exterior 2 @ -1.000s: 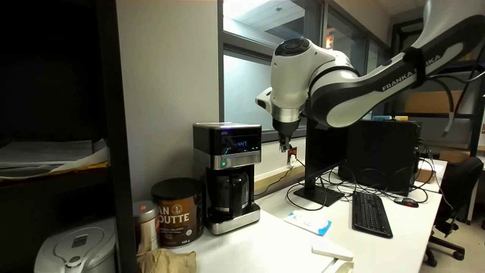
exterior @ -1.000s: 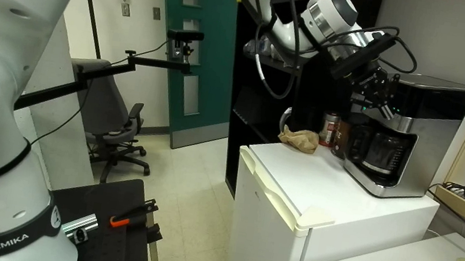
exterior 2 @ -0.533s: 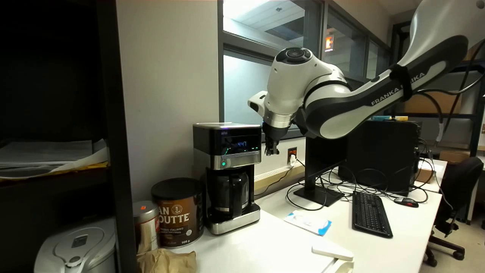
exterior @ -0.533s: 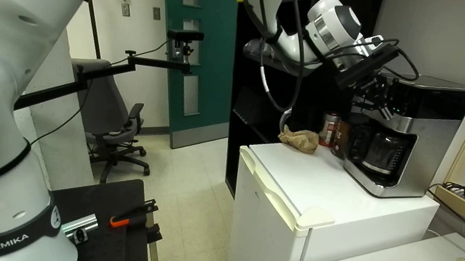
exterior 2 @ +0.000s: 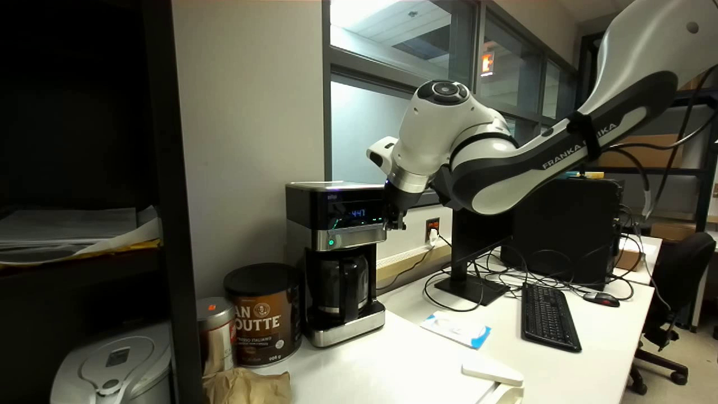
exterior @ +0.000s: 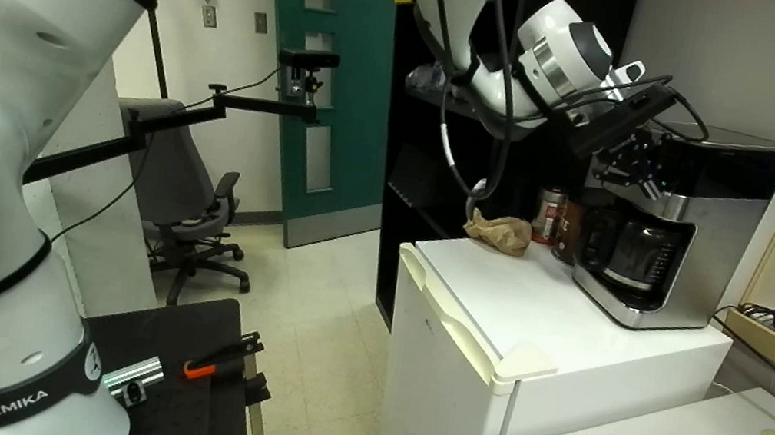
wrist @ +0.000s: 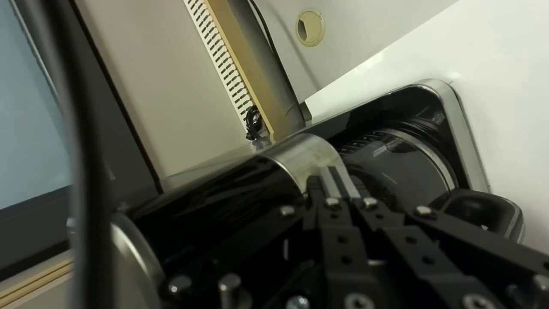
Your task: Press a button on the coffee maker
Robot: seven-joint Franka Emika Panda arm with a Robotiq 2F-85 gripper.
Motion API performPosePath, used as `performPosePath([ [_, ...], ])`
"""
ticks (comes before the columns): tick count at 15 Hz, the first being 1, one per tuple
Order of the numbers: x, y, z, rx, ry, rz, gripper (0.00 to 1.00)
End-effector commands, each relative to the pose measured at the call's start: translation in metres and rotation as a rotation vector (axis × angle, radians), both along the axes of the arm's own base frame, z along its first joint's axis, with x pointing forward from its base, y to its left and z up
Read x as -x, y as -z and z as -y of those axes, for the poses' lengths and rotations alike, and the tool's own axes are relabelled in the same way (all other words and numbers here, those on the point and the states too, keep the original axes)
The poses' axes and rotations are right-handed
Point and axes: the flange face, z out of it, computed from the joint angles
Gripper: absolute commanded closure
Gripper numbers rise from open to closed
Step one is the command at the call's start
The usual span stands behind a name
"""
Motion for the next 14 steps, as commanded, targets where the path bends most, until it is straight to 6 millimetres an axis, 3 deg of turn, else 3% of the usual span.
performPosePath([
  [1, -0.0113, -0.0025, 0.0033, 0.002, -0.031, 0.033, 1.0],
  [14, -0.0138, 0.0074, 0.0005, -0.002, -0.039, 0.023, 1.0],
])
